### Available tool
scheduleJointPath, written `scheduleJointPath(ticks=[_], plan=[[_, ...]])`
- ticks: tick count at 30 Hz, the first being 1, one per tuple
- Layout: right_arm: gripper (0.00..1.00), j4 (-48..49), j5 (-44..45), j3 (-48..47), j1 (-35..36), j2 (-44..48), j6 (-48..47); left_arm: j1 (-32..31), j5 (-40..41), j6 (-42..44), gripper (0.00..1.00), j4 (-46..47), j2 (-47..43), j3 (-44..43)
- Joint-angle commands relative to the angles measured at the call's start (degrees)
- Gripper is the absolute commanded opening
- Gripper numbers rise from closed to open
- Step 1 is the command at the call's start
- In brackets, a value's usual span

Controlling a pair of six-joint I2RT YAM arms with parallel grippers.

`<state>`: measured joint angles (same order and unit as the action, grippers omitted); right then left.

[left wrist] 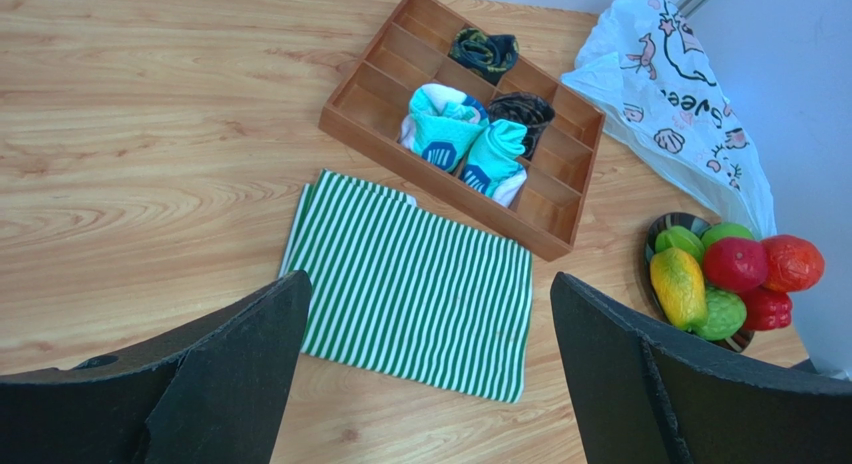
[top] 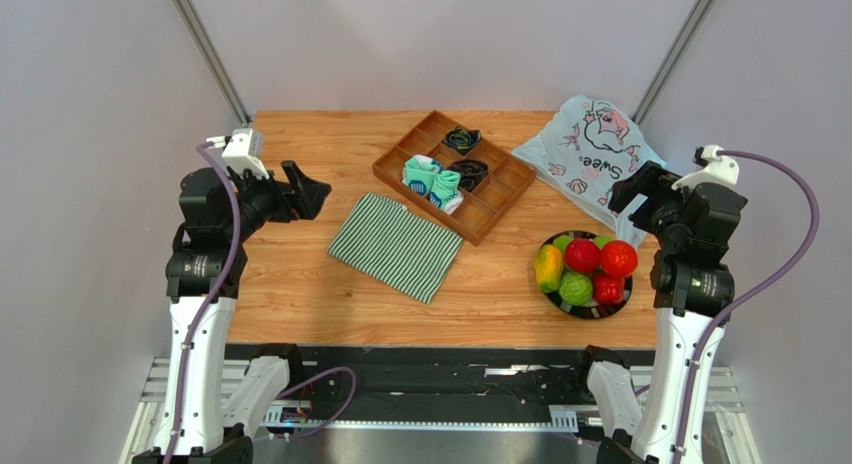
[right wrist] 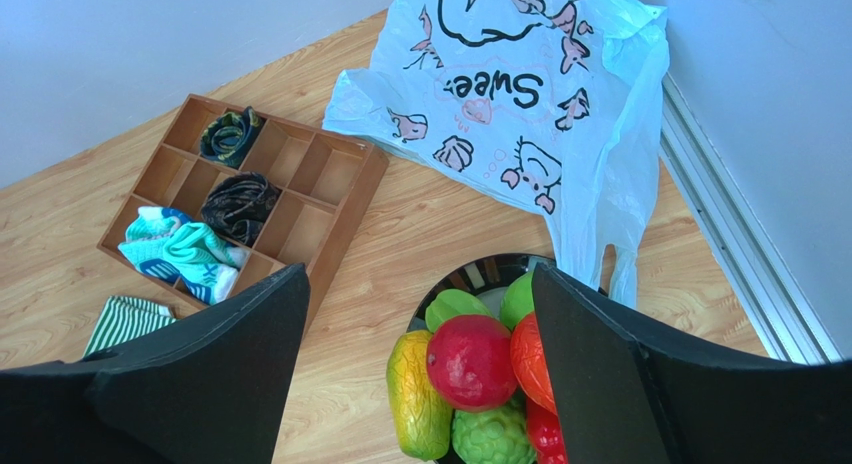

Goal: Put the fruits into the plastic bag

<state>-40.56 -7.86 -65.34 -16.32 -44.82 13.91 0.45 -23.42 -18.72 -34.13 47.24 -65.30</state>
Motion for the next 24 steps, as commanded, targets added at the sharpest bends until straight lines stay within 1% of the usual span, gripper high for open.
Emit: scheduleJointPath(ticks=[1,7,10,11,14,15,18,20,24], plan=[[0.86,-0.22,-1.28,-2.95,-0.30,-0.36,0.33,-0.10,-0.05,0.79,0.99,-0.50,-0.14,-2.73],[0.86,-1.28,-1.72,-4.27,-0.29,-1.67,0.24,-0.10,-0.40,1.05,0.99,-0.50,0.65,-2.99],[0.86,-1.28,-1.99,-5.06,-0.30,-3.25,0.06,-0.10,-1.54,0.71,0.99,0.90,1.27,-2.56],[0.86,-1.72,-2.16,-6.45,-0.21,-4.22,0.15,-0.10,-2.41,0.44,0.99,2.65,1.36,-1.68],[0.86,-4.61,-2.17,-10.40,-0.29,-9.84,0.15,-0.10,-3.56,-1.31,0.99,7.13,2.32,-0.10],[0.86,-5.23,-1.38,-11.55,-0.30,-13.07,0.15,-0.10,-3.74,-1.49,0.99,7.93,3.63,-0.01],[0.87,-6.99,3.80,-15.06,-0.30,-19.31,-1.08,-0.10,-5.58,-0.97,0.99,10.04,7.32,-0.71],[0.90,-6.82,5.22,-16.13,-0.91,-22.40,-2.04,-0.10,-6.02,0.61,0.99,10.57,9.09,-1.58],[0.91,-6.38,2.76,-19.20,-2.49,-30.05,-3.54,-0.10,-5.50,4.91,0.99,10.31,13.13,-2.11]])
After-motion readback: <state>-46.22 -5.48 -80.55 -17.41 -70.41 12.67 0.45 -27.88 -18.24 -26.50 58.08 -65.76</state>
